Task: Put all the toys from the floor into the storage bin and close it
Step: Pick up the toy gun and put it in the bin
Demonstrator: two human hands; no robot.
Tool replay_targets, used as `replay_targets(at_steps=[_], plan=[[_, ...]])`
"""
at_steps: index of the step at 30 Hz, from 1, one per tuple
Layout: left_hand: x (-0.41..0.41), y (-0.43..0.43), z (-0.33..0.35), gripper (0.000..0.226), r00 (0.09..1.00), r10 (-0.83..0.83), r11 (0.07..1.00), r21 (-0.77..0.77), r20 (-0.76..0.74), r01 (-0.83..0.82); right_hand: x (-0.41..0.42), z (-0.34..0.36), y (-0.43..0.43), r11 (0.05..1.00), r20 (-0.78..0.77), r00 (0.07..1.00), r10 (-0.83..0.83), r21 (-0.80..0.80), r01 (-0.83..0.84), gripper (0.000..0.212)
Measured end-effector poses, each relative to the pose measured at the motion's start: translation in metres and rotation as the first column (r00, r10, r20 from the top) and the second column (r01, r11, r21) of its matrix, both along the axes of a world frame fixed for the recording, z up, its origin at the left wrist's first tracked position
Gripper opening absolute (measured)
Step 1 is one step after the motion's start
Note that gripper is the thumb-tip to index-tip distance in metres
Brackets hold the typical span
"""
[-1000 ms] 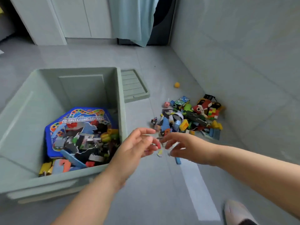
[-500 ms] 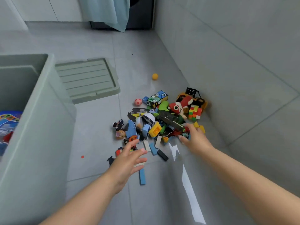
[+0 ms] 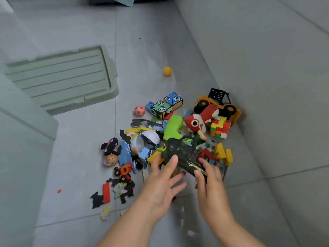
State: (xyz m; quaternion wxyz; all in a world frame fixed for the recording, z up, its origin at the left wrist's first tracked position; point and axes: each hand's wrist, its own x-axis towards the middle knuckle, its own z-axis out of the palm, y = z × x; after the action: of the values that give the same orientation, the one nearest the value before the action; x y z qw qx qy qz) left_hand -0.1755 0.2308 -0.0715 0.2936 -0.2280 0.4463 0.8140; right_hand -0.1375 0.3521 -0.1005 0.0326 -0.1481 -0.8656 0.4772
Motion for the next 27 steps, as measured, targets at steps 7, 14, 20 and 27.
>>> replay_targets(at_steps=[7, 14, 20, 27], plan=[[0.004, -0.002, 0.011, 0.052, 0.955, 0.282, 0.955, -0.069, -0.094, -0.289, 0.019, 0.012, -0.006, 0.966, -0.12, 0.982, 0.149, -0.197, -0.17, 0.043], [0.012, -0.104, 0.093, 0.044, 0.863, 0.365, 0.827, -0.305, -0.349, -0.473, -0.067, 0.011, -0.012, 0.881, 0.126, 0.909, 0.397, 0.226, -0.416, 0.069], [0.024, -0.176, 0.159, 0.079, 0.808, 0.172, 0.761, -0.444, -0.564, -0.472, -0.111, -0.003, -0.074, 0.621, 0.349, 0.743, 0.571, 0.408, -0.669, 0.096], [0.066, -0.215, 0.176, 0.078, 0.841, 0.215, 0.819, -0.378, -0.497, -0.433, -0.113, -0.022, -0.079, 0.715, 0.346, 0.818, 0.46, 0.403, -0.572, 0.054]])
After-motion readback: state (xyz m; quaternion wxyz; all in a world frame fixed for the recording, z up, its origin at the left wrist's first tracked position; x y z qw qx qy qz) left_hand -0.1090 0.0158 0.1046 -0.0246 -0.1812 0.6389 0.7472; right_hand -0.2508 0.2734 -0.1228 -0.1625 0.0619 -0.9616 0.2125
